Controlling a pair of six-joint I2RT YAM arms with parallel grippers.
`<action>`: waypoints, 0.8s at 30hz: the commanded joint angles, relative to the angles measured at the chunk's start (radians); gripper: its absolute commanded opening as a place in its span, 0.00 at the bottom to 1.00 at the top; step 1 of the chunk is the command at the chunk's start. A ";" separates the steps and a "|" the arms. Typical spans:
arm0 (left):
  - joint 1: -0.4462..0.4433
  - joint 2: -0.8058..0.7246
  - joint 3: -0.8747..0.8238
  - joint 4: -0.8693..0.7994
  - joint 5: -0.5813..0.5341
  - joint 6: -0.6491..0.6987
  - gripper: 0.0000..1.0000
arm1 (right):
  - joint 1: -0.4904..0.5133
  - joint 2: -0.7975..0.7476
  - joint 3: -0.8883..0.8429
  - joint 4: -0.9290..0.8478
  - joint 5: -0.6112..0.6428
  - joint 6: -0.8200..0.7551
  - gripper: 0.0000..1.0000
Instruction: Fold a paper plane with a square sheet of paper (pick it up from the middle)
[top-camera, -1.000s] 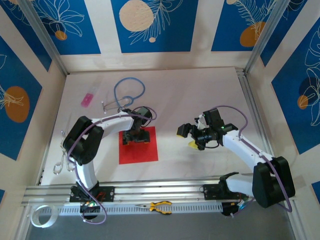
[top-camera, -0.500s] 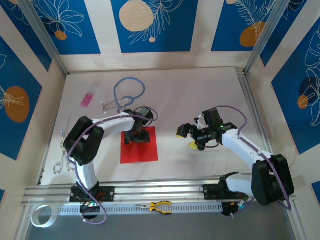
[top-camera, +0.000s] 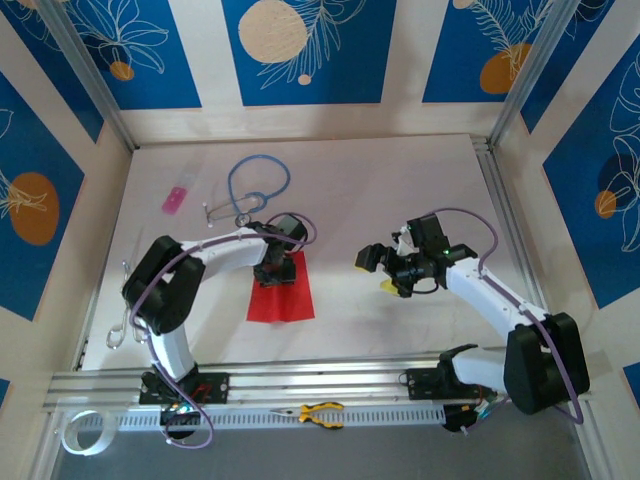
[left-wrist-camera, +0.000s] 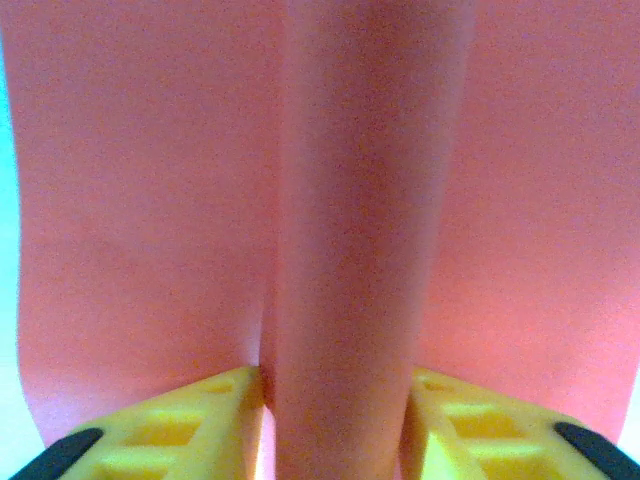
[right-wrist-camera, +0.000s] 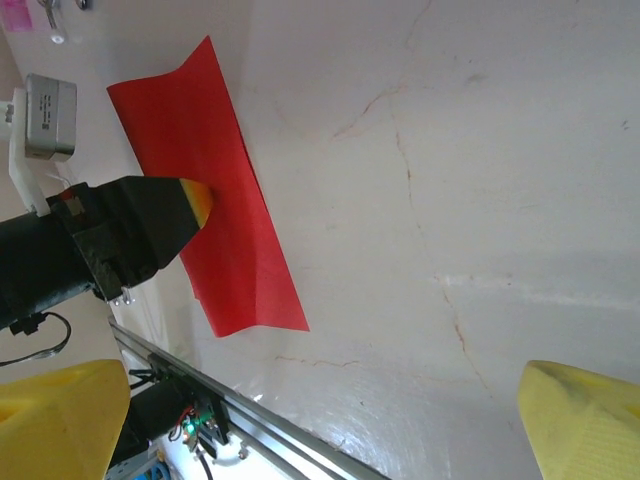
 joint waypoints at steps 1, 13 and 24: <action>-0.015 -0.063 -0.013 0.054 0.046 0.001 0.37 | -0.015 -0.040 0.006 -0.034 0.026 0.013 1.00; -0.013 -0.102 -0.034 0.373 0.376 -0.084 0.38 | -0.109 -0.127 -0.034 -0.025 0.017 0.035 0.99; -0.015 -0.072 -0.118 0.802 0.601 -0.277 0.39 | -0.194 -0.243 -0.055 0.103 -0.133 -0.068 0.99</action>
